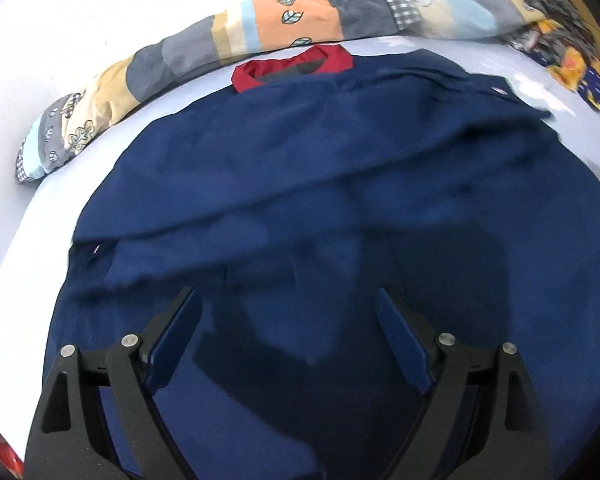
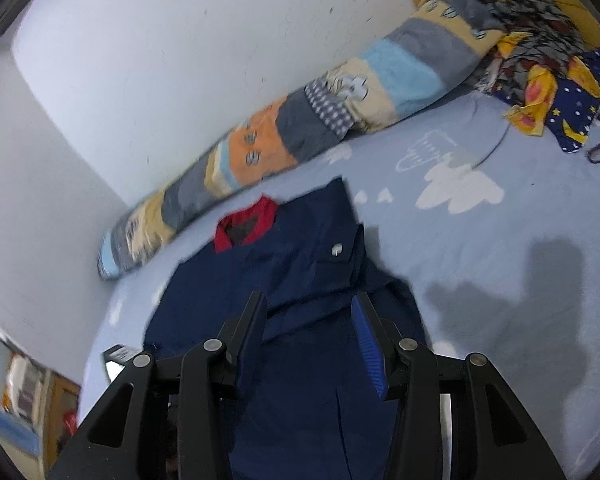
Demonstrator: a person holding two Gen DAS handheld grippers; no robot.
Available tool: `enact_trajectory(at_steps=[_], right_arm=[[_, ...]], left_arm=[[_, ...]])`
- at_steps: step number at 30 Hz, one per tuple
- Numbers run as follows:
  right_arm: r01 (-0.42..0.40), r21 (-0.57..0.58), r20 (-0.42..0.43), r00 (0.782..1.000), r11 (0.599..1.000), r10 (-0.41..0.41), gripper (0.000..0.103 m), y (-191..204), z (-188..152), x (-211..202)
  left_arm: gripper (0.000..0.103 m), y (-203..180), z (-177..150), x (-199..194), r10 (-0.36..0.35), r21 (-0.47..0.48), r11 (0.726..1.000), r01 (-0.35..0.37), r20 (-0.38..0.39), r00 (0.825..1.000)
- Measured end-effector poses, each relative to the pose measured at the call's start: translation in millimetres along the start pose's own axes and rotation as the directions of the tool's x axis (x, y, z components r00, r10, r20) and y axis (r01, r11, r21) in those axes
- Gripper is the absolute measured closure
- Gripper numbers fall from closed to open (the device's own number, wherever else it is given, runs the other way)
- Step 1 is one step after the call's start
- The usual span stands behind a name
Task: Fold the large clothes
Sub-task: 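Move both tools to the jacket hem, then grasp the jacket hem with the left tool while the right tool grasps it too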
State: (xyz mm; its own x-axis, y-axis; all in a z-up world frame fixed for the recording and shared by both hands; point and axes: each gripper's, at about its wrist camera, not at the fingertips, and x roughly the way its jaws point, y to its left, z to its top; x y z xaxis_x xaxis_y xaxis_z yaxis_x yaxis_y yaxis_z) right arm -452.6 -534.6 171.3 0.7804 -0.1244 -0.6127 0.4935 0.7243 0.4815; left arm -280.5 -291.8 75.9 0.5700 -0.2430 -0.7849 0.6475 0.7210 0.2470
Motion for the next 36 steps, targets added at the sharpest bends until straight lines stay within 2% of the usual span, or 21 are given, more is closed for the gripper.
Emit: enact_trajectory(at_steps=[2,4,9,13,16,20,25,32,36], right_arm=[[-0.003,-0.049,-0.063,0.998,0.999,0.000,0.056,8.7,-10.6,12.7],[0.024,-0.114,-0.131,0.991,0.993,-0.039,0.056,20.5,-28.1,28.5],[0.076,-0.273,-0.251,0.957,0.959,-0.147,0.056,44.0,-78.8,58.2],[0.095,-0.309,-0.320,0.926,0.946,-0.198,0.056,49.4,-126.9,71.2],[0.130,-0.367,-0.310,0.917,0.921,-0.253,0.057,55.4,-153.1,68.7],[0.192,-0.440,-0.246,0.914,0.877,-0.323,0.056,65.0,-188.3,55.2],[0.203,-0.446,-0.226,0.917,0.872,-0.330,0.050,66.7,-223.4,32.3],[0.244,-0.503,-0.183,0.908,0.829,-0.378,0.049,73.0,-241.7,26.2],[0.285,-0.572,-0.123,0.898,0.769,-0.424,0.048,80.5,-255.5,24.9]], left_arm=[[0.014,0.0,-17.4,-11.4,-0.003,0.002,1.000,0.003,-0.001,1.000],[0.014,-1.7,-35.4,-20.5,-0.014,0.023,1.000,0.015,-0.027,1.000],[0.014,6.5,-72.6,-43.4,-0.012,0.033,0.999,0.013,-0.023,1.000],[0.014,18.6,-94.4,-54.3,-0.022,-0.002,1.000,0.022,-0.038,0.999],[0.013,24.6,-110.0,-60.5,-0.036,-0.017,0.999,0.036,-0.036,0.999],[0.013,36.4,-129.0,-65.6,-0.084,-0.066,0.994,0.081,-0.039,0.996],[0.012,42.9,-142.3,-71.4,-0.104,-0.065,0.993,0.101,-0.046,0.994],[0.012,44.3,-160.1,-80.7,-0.106,-0.058,0.993,0.104,-0.025,0.994],[0.012,43.9,-167.0,-83.8,-0.103,-0.049,0.994,0.102,-0.017,0.995]])
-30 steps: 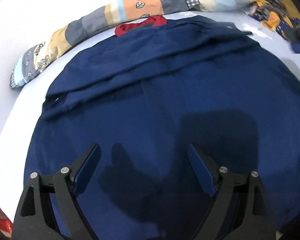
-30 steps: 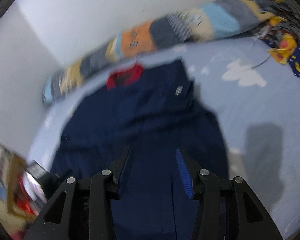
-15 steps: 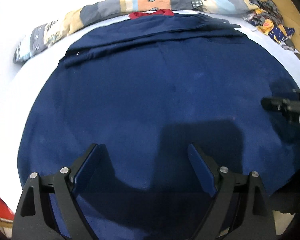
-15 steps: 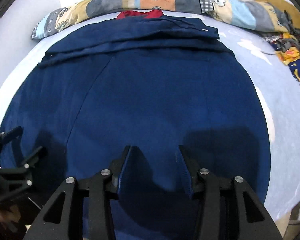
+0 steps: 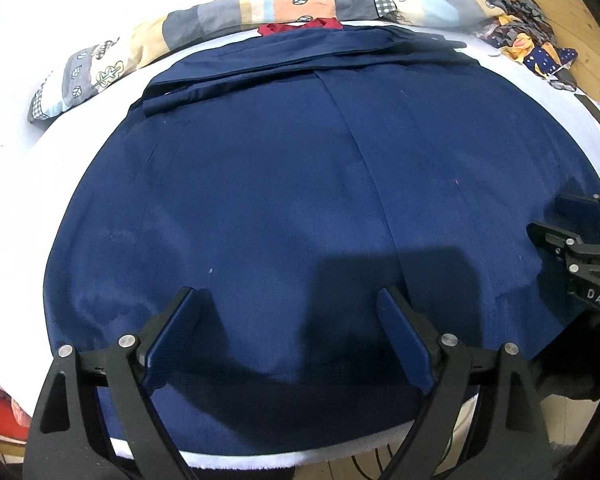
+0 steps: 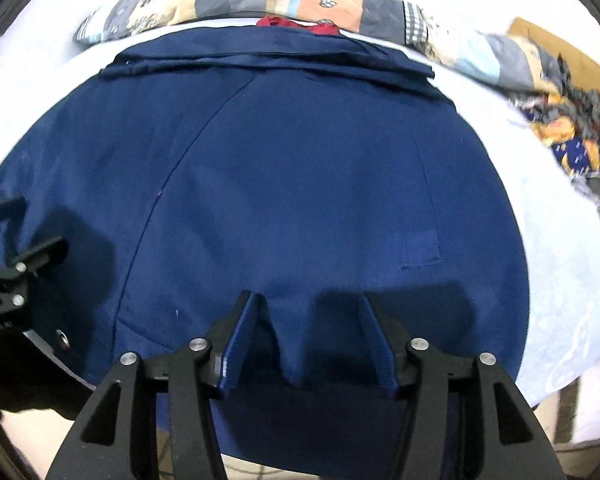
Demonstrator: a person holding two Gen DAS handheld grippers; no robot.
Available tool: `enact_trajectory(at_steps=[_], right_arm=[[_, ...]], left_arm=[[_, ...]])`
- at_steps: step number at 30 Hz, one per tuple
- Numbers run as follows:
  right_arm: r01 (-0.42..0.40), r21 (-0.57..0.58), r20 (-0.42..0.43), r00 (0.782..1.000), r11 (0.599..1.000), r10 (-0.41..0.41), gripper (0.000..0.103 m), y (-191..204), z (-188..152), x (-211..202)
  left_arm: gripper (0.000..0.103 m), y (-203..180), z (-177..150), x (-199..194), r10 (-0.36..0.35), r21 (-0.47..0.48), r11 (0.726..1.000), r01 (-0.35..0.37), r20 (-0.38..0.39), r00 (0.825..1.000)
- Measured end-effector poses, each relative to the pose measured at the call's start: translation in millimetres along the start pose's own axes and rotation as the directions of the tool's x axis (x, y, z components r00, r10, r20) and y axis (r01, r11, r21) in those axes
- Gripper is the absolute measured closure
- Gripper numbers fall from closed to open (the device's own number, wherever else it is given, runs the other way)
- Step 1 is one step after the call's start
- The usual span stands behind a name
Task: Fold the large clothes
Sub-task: 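Grasp the jacket hem with the left tool while the right tool grasps it too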
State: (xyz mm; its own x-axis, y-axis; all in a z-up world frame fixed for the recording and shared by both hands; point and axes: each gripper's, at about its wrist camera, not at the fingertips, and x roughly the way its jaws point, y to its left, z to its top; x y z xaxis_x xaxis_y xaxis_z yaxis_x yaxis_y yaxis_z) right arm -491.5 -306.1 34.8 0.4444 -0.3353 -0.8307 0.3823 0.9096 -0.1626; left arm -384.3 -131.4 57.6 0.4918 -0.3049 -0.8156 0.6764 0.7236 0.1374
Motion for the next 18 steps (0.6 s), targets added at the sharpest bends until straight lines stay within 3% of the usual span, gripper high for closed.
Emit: enact_trajectory(at_steps=[18], right_arm=[[0.176,-0.191,0.091,0.983,0.966,-0.161,0.048,34.1,-14.3,-4.7]], left_arm=[[0.008,-4.9,-7.3,1.0,0.021,0.019,1.000,-0.021,0.034,0.999]])
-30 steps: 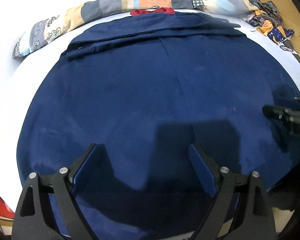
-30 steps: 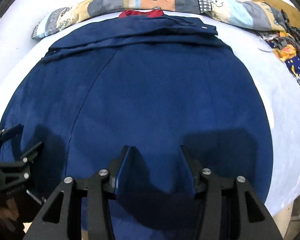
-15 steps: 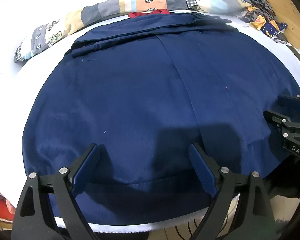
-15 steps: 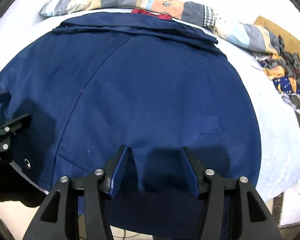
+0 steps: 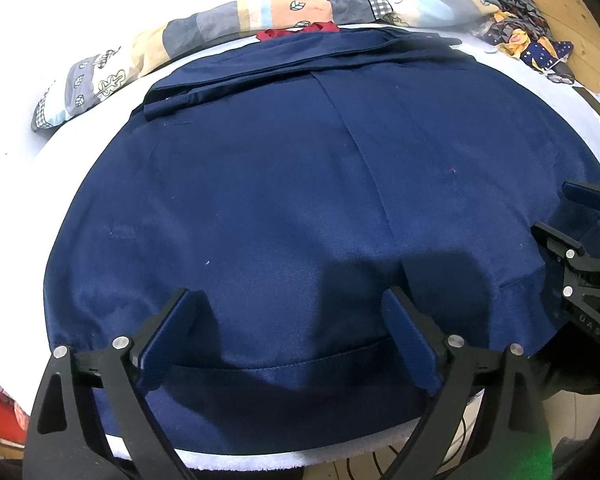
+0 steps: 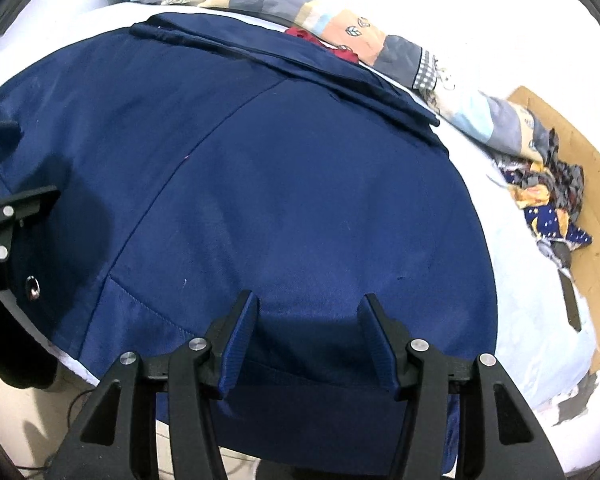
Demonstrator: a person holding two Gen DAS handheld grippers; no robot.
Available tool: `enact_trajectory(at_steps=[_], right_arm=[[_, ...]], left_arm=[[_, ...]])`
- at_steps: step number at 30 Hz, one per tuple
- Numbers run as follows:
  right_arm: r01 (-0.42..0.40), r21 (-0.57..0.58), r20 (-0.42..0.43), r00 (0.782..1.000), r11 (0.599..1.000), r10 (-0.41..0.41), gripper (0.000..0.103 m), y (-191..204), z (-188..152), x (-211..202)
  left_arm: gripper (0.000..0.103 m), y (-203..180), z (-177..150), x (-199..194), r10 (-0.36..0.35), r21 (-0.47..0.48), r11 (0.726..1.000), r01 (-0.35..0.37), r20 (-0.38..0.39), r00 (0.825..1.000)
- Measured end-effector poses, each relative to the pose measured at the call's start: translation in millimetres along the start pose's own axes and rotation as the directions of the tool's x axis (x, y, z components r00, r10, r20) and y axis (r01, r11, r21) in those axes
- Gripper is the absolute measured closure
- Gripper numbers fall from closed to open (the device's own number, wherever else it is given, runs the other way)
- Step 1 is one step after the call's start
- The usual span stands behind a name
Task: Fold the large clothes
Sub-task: 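Grasp the jacket hem with the left tool while the right tool grasps it too, then lift the hem with both tools and fold it toward the collar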
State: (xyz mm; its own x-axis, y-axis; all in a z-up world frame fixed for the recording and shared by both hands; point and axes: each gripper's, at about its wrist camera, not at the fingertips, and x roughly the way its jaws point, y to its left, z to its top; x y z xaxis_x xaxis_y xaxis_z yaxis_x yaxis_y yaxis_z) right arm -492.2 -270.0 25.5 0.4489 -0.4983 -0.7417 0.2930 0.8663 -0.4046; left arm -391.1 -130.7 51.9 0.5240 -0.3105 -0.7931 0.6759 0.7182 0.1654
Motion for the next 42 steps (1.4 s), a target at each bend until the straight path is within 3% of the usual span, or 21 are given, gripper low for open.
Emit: enact_trajectory(at_steps=[11,13,16,20,21,24,25,26,27,28,29,31,34,36,38,39,41,42], right_arm=[[0.004,0.005,-0.010,1.000,1.000,-0.004,0.048,-0.2,0.3,0.1],[-0.068,0.041,-0.029,0.997,0.997,0.069,0.049,-9.9,3.2,-0.5],[-0.270,0.208,0.000,0.961,0.940,0.276,0.052,-47.4,4.7,-10.6],[-0.352,0.370,0.130,0.936,0.860,0.327,0.049,-106.8,-8.1,-32.9],[-0.349,0.421,0.135,0.937,0.837,0.323,0.049,-125.3,-16.0,-32.8],[-0.360,0.600,0.129,0.925,0.714,0.357,0.047,-178.3,-45.8,-16.2],[-0.365,0.679,0.132,0.914,0.637,0.383,0.047,-196.9,-59.6,-5.8],[-0.378,0.718,0.140,0.901,0.585,0.411,0.047,-205.9,-68.1,1.2],[-0.402,0.767,0.159,0.874,0.500,0.460,0.047,-216.1,-80.1,12.3],[-0.409,0.798,0.169,0.856,0.442,0.488,0.047,-220.8,-89.2,21.6],[-0.404,0.830,0.168,0.838,0.384,0.520,0.047,-222.3,-99.4,33.4],[-0.392,0.857,0.159,0.819,0.335,0.552,0.048,-219.7,-108.5,46.0],[-0.414,0.873,0.185,0.770,0.258,0.611,0.049,-208.5,-113.5,58.1],[-0.448,0.858,0.195,0.738,0.253,0.646,0.053,-195.3,-106.8,60.1],[-0.472,0.828,0.175,0.730,0.303,0.661,0.060,-179.9,-98.7,54.7],[-0.491,0.804,0.165,0.727,0.336,0.666,0.068,-172.7,-91.7,51.4],[-0.532,0.780,0.183,0.698,0.330,0.692,0.078,-168.9,-86.2,49.0],[-0.529,0.774,0.175,0.706,0.348,0.686,0.078,-166.5,-83.4,48.0]], left_arm=[[0.007,1.5,-0.1,-2.2,-0.013,-0.002,1.000,0.013,0.003,1.000],[0.007,6.2,2.2,-5.2,-0.042,-0.017,0.999,0.042,-0.005,0.999],[0.008,22.6,8.6,-13.7,-0.056,-0.054,0.997,0.056,0.002,0.998],[0.007,67.1,20.7,-28.5,-0.072,-0.133,0.988,0.072,0.007,0.997],[0.007,79.8,21.9,-29.6,-0.067,-0.155,0.986,0.066,-0.004,0.998],[0.008,134.9,19.2,-29.8,-0.066,-0.293,0.955,0.050,-0.047,0.997],[0.008,158.5,14.9,-27.2,-0.087,-0.368,0.928,0.056,-0.070,0.994],[0.008,172.2,10.3,-25.1,-0.111,-0.419,0.905,0.069,-0.078,0.991],[0.008,192.5,2.2,-21.1,-0.161,-0.507,0.856,0.101,-0.076,0.984],[0.008,206.9,-5.9,-16.0,-0.207,-0.572,0.810,0.131,-0.071,0.976],[0.008,214.8,-12.1,-10.6,-0.231,-0.604,0.785,0.138,-0.078,0.970],[0.009,223.0,-24.7,2.0,-0.261,-0.637,0.759,0.133,-0.111,0.959],[0.011,224.1,-35.1,13.1,-0.324,-0.655,0.735,0.175,-0.114,0.939],[0.012,223.0,-36.1,14.9,-0.329,-0.648,0.739,0.181,-0.112,0.938],[0.014,219.6,-36.3,16.2,-0.338,-0.639,0.744,0.194,-0.109,0.935],[0.023,218.6,-36.2,17.7,-0.344,-0.633,0.747,0.202,-0.108,0.933],[0.033,210.7,-33.3,15.8,-0.340,-0.593,0.777,0.211,-0.113,0.934],[0.048,209.0,-30.0,13.0,-0.330,-0.571,0.794,0.208,-0.118,0.937]])
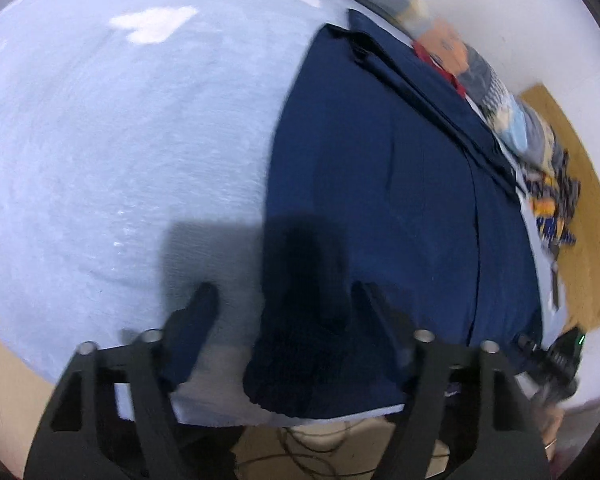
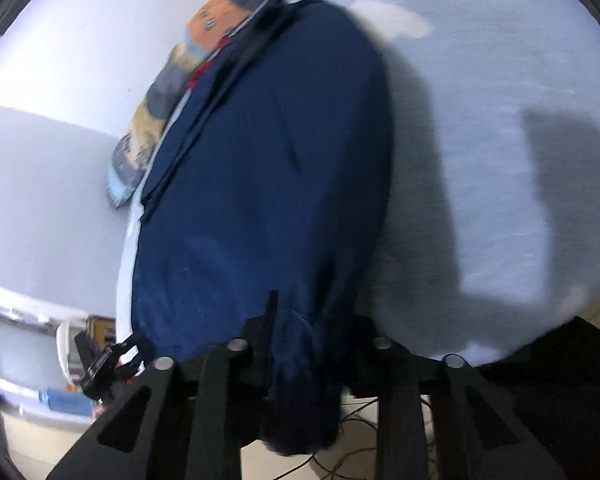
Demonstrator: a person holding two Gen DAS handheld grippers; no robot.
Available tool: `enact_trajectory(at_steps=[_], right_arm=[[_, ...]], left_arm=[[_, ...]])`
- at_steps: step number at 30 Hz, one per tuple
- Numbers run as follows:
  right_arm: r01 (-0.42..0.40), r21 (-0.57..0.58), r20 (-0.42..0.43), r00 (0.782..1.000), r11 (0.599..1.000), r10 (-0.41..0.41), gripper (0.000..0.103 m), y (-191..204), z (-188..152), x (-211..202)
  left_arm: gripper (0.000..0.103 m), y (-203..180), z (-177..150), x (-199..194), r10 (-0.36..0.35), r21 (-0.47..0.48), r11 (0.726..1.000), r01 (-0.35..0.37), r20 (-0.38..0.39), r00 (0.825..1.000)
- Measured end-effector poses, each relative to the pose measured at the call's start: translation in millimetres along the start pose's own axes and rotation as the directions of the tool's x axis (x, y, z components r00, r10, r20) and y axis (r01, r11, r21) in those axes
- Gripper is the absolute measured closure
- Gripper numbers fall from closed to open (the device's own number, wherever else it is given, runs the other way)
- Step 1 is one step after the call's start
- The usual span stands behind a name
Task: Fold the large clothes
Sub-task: 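Lift the hem with both tools and fold it toward the collar, then carry the held hem with both tools over the jacket toward the collar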
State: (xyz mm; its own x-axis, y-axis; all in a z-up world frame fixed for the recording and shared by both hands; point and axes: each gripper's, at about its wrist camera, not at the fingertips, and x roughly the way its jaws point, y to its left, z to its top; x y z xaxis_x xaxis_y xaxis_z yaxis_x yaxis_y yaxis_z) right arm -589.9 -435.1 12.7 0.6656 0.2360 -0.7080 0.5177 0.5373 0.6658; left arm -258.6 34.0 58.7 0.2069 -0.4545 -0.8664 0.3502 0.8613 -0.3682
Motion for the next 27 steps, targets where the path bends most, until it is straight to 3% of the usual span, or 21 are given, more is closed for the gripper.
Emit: enact_trajectory(at_steps=[1,3,9,11,15,18,21,23,24,26,27], right_arm=[[0.034,-0.011,0.006,0.999,0.999,-0.034,0.078,0.8,0.1,0.5],[0.066,0.004,0.003,0.998,0.998,-0.066,0.078,-2.6,1.1,5.0],[0.059,0.035,0.001,0.998,0.998,-0.059,0.077,-9.7,-0.7,4.6],[0.055,0.042,-0.005,0.998,0.998,-0.055,0.077,-10.3,0.4,7.4],[0.058,0.033,-0.003,0.998,0.998,-0.058,0.077,-9.7,0.9,6.0],[0.065,0.026,-0.004,0.998,0.998,-0.065,0.077,-7.2,2.3,9.8],[0.059,0.034,-0.006,0.998,0.998,-0.059,0.077,-7.0,2.8,11.6],[0.055,0.044,-0.006,0.998,0.998,-0.054,0.078,-7.5,3.2,11.4],[0.062,0.041,-0.005,0.998,0.997,-0.062,0.081,-7.5,2.9,11.3],[0.088,0.005,-0.002,0.996,0.996,-0.088,0.087,-2.8,2.2,11.3],[0.099,-0.015,0.003,0.995,0.995,-0.099,0.091,0.1,1.9,10.8]], left_arm=[[0.057,-3.6,0.5,-1.2,0.013,0.022,1.000,-0.013,0.003,1.000],[0.060,-4.8,2.1,-2.1,0.014,0.034,0.999,-0.014,0.009,1.000],[0.056,-15.7,0.4,4.2,0.040,0.096,0.995,-0.040,0.005,0.999],[0.056,-28.2,-5.3,-0.7,0.008,0.155,0.988,-0.011,0.019,1.000],[0.057,-56.6,-12.2,-11.1,0.002,0.289,0.957,-0.029,0.091,0.996],[0.057,-47.9,-6.4,9.8,0.067,0.238,0.968,-0.073,0.032,0.997],[0.046,-47.5,-1.6,16.9,0.068,0.221,0.973,-0.071,0.024,0.997],[0.044,-51.1,-2.4,19.8,0.072,0.229,0.970,-0.077,0.028,0.997],[0.049,-55.0,-3.4,19.9,0.079,0.244,0.966,-0.087,0.041,0.996],[0.075,-65.2,-6.5,15.7,0.074,0.281,0.956,-0.090,0.068,0.995],[0.077,-68.8,-5.9,12.3,0.060,0.290,0.953,-0.082,0.083,0.995]])
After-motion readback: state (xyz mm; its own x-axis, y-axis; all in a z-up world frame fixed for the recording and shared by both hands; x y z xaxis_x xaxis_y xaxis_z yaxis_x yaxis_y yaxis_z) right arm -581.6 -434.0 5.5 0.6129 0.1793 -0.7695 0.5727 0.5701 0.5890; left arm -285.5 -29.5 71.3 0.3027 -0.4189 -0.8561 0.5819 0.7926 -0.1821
